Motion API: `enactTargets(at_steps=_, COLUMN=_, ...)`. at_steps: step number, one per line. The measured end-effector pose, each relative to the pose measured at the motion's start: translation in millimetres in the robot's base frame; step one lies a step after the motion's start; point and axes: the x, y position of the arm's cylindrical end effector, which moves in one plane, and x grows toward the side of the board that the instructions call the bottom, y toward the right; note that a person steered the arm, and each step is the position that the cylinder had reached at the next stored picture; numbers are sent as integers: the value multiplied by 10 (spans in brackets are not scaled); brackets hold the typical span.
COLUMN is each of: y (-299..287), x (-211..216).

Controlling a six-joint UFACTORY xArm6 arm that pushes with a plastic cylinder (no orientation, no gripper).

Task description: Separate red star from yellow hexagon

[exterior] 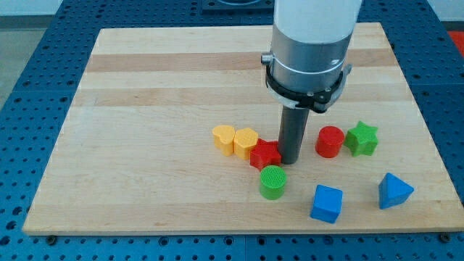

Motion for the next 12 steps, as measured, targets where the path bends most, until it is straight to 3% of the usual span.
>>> enactTargets(at_steps=1, y=374, x=204)
enactTargets(at_steps=3, y=1155, x=-13)
enactTargets(at_steps=7, y=79, x=-200)
enactTargets(at_steps=8, y=132, x=-637)
enactTargets(at_steps=9, y=74, x=-816)
enactTargets(at_steps=12, y=-145, x=-357)
